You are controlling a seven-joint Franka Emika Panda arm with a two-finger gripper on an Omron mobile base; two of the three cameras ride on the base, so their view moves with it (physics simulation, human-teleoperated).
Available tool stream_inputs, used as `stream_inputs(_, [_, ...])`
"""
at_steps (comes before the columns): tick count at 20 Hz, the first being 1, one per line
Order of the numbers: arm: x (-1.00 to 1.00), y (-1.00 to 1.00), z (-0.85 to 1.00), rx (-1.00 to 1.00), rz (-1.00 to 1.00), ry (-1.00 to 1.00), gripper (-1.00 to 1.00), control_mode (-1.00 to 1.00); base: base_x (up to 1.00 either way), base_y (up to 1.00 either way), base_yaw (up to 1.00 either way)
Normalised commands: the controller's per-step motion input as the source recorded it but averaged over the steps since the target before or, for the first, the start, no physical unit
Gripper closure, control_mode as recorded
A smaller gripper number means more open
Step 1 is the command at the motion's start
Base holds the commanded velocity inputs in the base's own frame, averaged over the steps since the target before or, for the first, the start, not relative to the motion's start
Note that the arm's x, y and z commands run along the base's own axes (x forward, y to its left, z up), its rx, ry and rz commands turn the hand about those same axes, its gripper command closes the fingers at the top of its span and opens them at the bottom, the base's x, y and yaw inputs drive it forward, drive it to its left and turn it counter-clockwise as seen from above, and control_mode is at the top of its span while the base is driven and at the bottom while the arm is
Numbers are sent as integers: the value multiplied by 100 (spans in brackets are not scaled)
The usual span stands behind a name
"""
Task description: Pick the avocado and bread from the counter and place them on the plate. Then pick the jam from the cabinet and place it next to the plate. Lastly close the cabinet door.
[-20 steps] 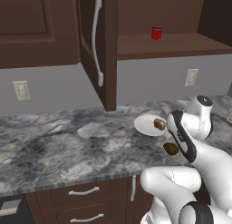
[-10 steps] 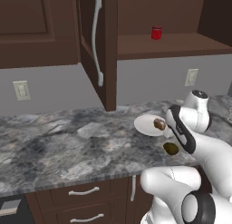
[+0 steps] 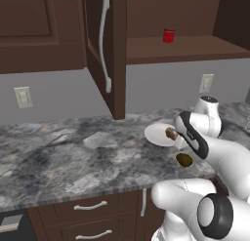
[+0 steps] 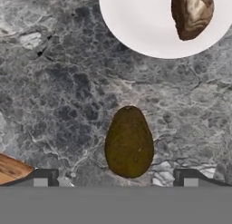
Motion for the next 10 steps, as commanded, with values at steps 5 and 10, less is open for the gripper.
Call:
stream_inputs(5, [0,0,-30,-1,0,5,-100,-100,0,0,0])
stream_inputs(10, [0,4,-24,-4,0,3,-100,-100,0,0,0])
